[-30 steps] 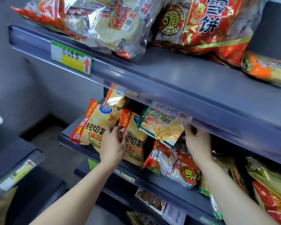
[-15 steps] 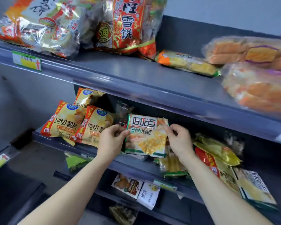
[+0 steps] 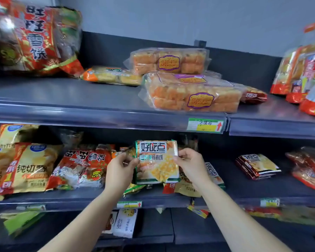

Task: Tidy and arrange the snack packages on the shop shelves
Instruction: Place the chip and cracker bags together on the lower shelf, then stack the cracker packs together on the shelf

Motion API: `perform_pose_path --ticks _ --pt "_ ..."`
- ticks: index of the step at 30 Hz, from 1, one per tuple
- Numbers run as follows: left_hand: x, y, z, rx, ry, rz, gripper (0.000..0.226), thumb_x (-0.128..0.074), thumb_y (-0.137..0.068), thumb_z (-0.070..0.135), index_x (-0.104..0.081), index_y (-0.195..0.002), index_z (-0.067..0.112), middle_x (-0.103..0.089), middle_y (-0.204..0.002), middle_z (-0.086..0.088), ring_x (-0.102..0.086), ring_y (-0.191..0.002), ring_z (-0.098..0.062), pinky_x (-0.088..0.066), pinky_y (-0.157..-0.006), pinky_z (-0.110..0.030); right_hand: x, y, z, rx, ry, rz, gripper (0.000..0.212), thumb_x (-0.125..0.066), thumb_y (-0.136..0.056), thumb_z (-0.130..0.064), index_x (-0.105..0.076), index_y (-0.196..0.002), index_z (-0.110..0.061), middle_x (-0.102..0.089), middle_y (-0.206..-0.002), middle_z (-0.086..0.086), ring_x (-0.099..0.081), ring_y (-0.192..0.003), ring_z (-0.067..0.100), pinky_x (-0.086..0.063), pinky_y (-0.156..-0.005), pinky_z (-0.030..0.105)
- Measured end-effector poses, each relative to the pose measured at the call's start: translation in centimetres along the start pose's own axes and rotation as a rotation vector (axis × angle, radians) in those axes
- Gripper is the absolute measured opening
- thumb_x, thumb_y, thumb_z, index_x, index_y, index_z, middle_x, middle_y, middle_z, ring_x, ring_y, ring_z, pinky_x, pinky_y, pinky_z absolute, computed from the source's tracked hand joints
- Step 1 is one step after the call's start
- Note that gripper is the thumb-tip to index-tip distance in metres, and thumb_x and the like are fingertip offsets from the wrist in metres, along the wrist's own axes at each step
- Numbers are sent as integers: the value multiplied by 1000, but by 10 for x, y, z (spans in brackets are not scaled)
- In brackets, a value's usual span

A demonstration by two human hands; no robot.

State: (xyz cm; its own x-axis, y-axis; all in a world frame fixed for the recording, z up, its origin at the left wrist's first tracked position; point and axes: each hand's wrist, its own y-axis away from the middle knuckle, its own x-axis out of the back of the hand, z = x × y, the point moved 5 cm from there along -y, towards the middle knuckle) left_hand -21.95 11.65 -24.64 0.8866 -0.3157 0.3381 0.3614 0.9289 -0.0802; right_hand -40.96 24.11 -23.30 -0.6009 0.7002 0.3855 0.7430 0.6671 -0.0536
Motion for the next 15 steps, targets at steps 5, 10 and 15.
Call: perform_pose_path --ticks 5,10,15 --pt "-51 3 21 -14 50 -106 27 -67 -90 21 -56 -68 10 -53 -58 1 -41 -49 -11 -31 -48 -27 50 5 18 -48 -27 150 11 -72 -82 -11 -65 -78 -19 -67 -86 -1 -63 -87 16 -50 -80 29" --pt "-110 7 34 -44 39 -261 22 -68 -89 28 -63 -76 10 -61 -70 1 -52 -62 -17 -37 -56 -29 105 6 44 -112 -46 338 13 -68 -86 -7 -65 -76 -16 -66 -83 -1 -60 -79 12 -46 -67 20" --pt "-186 18 42 -131 -147 -479 18 -64 -91 29 -66 -105 20 -69 -98 3 -63 -90 -18 -46 -70 -27 175 -4 80 -200 -7 512 24 -66 -87 -8 -60 -68 -23 -63 -77 -6 -58 -77 14 -46 -70 27"
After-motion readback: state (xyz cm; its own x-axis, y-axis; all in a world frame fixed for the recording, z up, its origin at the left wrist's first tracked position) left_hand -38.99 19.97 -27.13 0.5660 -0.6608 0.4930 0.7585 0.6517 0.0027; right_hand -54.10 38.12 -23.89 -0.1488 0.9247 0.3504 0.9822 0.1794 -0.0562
